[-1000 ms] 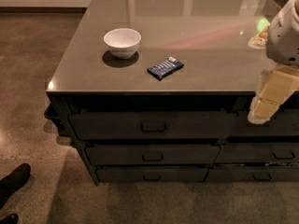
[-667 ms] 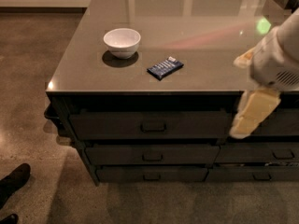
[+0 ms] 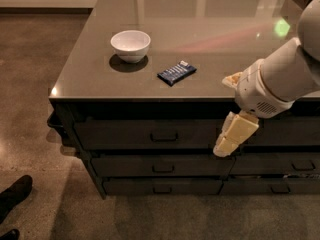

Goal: Open top drawer

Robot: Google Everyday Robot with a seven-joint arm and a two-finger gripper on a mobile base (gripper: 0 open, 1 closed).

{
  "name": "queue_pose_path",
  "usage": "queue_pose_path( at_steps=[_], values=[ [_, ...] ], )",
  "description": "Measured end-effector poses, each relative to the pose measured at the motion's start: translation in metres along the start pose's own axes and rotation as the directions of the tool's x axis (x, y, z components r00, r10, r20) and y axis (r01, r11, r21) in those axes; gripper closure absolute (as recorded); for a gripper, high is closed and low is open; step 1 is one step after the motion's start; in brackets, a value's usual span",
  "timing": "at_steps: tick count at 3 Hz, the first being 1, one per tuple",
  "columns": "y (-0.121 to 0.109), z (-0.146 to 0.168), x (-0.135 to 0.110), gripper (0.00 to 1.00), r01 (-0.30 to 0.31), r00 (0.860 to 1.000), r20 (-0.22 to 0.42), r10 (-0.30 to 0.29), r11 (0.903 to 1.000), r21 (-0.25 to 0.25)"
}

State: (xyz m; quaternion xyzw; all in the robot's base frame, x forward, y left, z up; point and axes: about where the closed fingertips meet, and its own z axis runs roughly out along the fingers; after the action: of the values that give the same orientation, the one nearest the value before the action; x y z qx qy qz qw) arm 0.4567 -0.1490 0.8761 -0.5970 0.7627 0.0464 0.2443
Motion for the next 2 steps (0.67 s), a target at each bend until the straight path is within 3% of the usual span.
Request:
queue_pose_path(
  at_steps=[1, 2],
  values=[
    [0.000, 0.000, 0.000, 0.00, 0.000, 1.000, 0.000, 0.000, 1.0000, 0.000],
    [0.005, 0.032, -0.002, 0.00, 0.010, 0.998, 0.059, -0.008, 0.9993, -0.036]
  ],
)
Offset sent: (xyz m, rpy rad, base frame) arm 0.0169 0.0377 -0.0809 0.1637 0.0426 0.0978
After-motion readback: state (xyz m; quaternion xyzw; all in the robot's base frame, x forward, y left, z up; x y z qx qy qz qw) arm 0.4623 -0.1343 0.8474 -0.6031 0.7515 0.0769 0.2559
